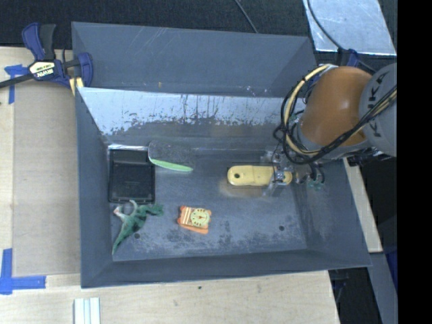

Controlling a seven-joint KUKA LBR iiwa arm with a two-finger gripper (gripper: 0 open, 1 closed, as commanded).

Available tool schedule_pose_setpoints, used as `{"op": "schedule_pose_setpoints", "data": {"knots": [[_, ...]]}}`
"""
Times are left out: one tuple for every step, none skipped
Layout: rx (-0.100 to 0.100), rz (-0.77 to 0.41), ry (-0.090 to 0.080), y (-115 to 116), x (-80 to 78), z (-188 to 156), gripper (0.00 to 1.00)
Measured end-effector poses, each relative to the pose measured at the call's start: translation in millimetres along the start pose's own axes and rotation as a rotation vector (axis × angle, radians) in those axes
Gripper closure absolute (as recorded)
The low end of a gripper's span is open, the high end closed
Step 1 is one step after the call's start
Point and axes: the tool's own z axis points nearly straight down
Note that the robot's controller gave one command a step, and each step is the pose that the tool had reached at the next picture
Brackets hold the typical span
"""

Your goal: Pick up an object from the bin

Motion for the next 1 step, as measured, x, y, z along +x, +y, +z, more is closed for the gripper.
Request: {"op": "schedule_pose_setpoints", "data": {"knots": [[0.000,0.000,-0.001,0.0,-0.3,-6.0,1.00]]}}
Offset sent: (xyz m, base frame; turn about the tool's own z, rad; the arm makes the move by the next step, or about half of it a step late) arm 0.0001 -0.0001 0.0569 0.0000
